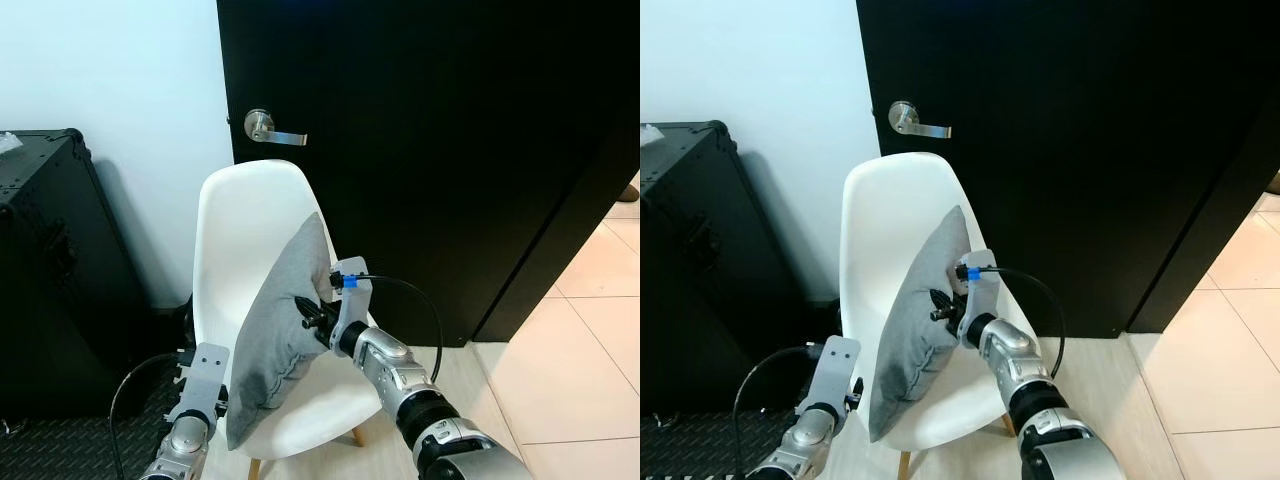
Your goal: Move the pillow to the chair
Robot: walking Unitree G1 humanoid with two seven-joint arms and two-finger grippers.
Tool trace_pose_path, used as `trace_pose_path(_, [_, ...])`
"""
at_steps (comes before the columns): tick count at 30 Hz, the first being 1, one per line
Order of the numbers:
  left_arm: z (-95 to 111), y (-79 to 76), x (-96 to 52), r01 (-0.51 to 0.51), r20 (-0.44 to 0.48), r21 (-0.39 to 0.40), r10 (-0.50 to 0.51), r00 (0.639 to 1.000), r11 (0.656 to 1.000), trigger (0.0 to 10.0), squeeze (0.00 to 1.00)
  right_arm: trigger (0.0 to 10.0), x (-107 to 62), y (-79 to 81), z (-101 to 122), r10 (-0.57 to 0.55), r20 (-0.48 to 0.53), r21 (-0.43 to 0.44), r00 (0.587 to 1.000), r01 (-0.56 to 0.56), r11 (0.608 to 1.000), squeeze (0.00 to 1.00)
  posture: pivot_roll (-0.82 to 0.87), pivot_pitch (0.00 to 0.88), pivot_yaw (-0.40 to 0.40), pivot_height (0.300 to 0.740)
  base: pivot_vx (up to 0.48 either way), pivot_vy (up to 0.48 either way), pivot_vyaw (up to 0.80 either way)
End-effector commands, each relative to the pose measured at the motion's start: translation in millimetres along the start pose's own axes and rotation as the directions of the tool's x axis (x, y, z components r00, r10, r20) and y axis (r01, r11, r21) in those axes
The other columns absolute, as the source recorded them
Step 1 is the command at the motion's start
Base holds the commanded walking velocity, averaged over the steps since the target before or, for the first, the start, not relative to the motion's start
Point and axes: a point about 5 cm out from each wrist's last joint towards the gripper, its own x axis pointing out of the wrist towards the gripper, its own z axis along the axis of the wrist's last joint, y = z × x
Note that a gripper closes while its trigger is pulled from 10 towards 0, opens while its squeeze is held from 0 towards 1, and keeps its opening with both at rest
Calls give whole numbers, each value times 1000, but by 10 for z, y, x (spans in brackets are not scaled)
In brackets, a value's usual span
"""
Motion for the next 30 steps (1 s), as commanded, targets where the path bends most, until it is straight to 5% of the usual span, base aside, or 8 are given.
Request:
trace_pose_path(1, [50, -24, 15, -1, 9, 8, 1, 1000, 1000, 10000, 0, 10000, 3, 28, -92, 5, -49, 8, 999, -5, 1000, 0, 56, 0, -35, 690, 0, 0, 0])
trace_pose_path(13, [66, -24, 12, -1, 28, -11, 1, 1000, 1000, 10000, 0, 10000, -20, -30, -161, -67, -105, -69, 992, 60, 996, 0, 57, 0, -31, 635, 0, 0, 0])
trace_pose_path(30, [124, -52, 18, -3, 53, -29, 5, 999, 1000, 10000, 0, 10000, 35, 83, -210, -62, -139, -190, 988, 35, 981, 0, 55, 9, -36, 565, 0, 0, 0])
